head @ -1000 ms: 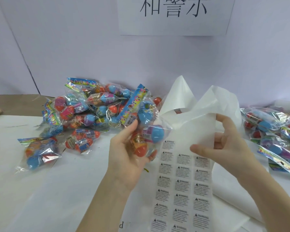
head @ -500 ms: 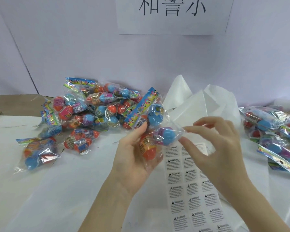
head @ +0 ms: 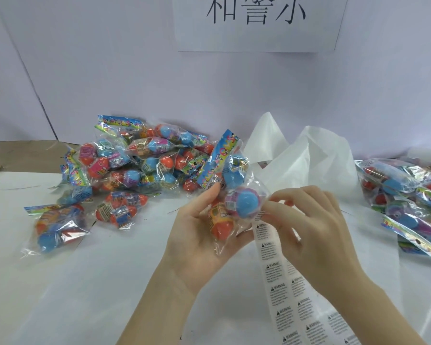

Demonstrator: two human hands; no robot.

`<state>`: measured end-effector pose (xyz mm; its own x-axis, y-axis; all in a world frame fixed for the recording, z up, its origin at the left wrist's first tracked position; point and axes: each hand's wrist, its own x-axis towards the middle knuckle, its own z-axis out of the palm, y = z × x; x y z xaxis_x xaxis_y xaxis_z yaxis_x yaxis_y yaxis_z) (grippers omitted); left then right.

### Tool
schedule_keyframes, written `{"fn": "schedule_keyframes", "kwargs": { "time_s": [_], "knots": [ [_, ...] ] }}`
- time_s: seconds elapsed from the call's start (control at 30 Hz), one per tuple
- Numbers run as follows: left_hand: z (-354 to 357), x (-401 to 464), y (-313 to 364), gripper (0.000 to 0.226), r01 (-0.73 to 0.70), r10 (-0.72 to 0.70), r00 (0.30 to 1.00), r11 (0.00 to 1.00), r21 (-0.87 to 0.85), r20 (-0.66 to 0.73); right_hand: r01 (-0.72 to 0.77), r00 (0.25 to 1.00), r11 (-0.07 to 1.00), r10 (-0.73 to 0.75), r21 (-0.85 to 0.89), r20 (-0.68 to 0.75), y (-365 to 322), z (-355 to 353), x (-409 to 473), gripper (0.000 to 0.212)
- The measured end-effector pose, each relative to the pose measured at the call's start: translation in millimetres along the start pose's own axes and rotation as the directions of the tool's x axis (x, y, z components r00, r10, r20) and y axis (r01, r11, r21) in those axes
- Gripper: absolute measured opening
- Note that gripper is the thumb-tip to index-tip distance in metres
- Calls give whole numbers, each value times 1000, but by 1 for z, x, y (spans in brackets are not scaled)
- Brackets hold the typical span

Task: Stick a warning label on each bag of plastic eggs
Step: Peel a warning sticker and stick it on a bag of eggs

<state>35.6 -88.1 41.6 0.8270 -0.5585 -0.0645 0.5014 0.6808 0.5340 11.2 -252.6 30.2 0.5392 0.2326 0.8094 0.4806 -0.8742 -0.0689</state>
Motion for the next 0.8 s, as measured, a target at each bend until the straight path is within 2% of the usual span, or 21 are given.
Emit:
{"fn": "schedule_keyframes", "kwargs": {
  "time_s": [0.07, 0.17, 0.33, 0.47, 0.53, 0.63, 0.8],
  "knots": [
    [-1, 0, 0, 37, 3, -3, 1000, 1000, -10, 15, 15, 1000, 1000, -14, -15, 21, 0, 1, -1, 41],
    [-3, 1, -1, 38, 17, -17, 1000, 1000, -7, 18, 5, 998, 1000, -5, 2, 57, 2, 4, 0, 48],
    [-4, 1, -4, 38, 65, -64, 998, 998, 15, -20, 2, 997, 1000, -4, 16, 75, 4, 7, -2, 41],
    [-2, 2, -5, 42, 98, -102, 993, 993, -58, -63, 29, 999, 1000, -30, 9, 24, 4, 6, -1, 22],
    [-2, 4, -7, 39, 120, -128, 989, 987, -103, -75, 39, 999, 999, -39, -23, 20, 4, 6, -2, 24],
    [-5, 4, -7, 39, 121, -125, 991, 990, -72, -56, 38, 999, 999, -37, -34, 13, 4, 6, -2, 30],
    [-5, 4, -9, 35, 148, -159, 985, 980, -135, -71, 14, 1000, 1000, -13, -19, 27, 5, 7, -2, 17]
  ]
}}
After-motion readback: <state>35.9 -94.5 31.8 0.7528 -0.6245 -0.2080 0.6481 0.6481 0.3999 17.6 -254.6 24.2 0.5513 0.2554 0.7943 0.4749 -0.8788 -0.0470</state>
